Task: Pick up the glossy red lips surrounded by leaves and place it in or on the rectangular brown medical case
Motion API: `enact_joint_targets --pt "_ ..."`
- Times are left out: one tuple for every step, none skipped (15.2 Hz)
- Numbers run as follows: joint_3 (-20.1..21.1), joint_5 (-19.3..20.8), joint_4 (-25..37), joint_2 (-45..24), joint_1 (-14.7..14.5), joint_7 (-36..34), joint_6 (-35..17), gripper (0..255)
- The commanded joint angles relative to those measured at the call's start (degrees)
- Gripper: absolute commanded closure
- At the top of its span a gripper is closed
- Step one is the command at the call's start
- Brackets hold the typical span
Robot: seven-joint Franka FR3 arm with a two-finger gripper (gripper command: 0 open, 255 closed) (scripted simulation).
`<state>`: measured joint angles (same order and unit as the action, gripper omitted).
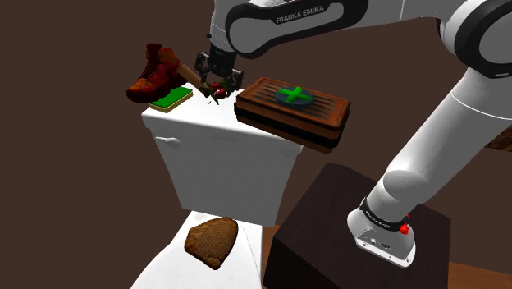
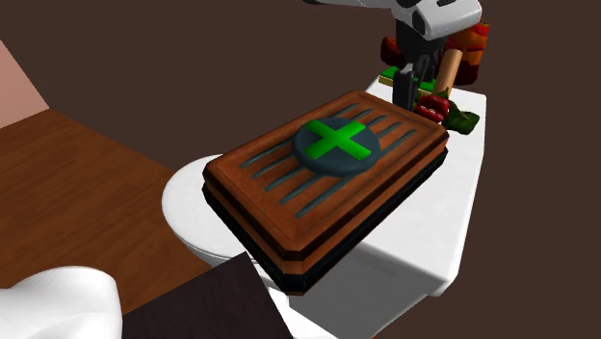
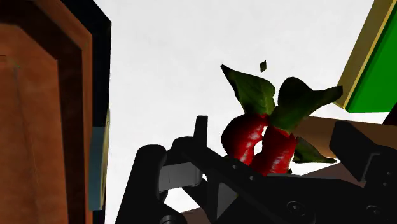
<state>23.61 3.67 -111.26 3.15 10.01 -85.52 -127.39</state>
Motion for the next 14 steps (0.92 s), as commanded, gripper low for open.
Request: enact_joint_targets --pt "0.07 0.25 -0.62 -0.81 0.03 -1.23 -1.61 0" --pt "0.1 0.53 -0.85 -1.28 0.03 -1.41 -2.25 0" --pt "0.13 0.81 -1.06 -1.75 0.02 -1.6 -2.89 0" --pt "0.14 0.99 -1.18 -2.03 0.02 -1.72 -3.25 0" --pt "0.14 0.98 -1.18 -2.03 0.02 -1.71 -3.26 0" --pt "0.14 0.98 -1.18 -2.03 0.02 -1.72 -3.25 0" --pt "0.14 0.99 -1.18 -2.03 0.02 -1.72 -3.25 0" --pt "0.14 0.99 -1.18 -2.03 0.02 -1.72 -3.25 0" --pt "0.14 0.99 -1.18 -2.03 0.02 -1.72 -3.25 0" --pt "0.14 0.99 -1.18 -2.03 0.02 -1.72 -3.25 0" --pt "0.14 0.98 -1.17 -2.03 0.02 -1.71 -3.25 0" --pt "0.14 0.98 -1.17 -2.03 0.02 -1.71 -3.25 255" --pt "0.14 0.98 -1.17 -2.03 0.02 -1.71 -3.25 255" --pt "0.14 0.99 -1.17 -2.03 0.02 -1.71 -3.25 255"
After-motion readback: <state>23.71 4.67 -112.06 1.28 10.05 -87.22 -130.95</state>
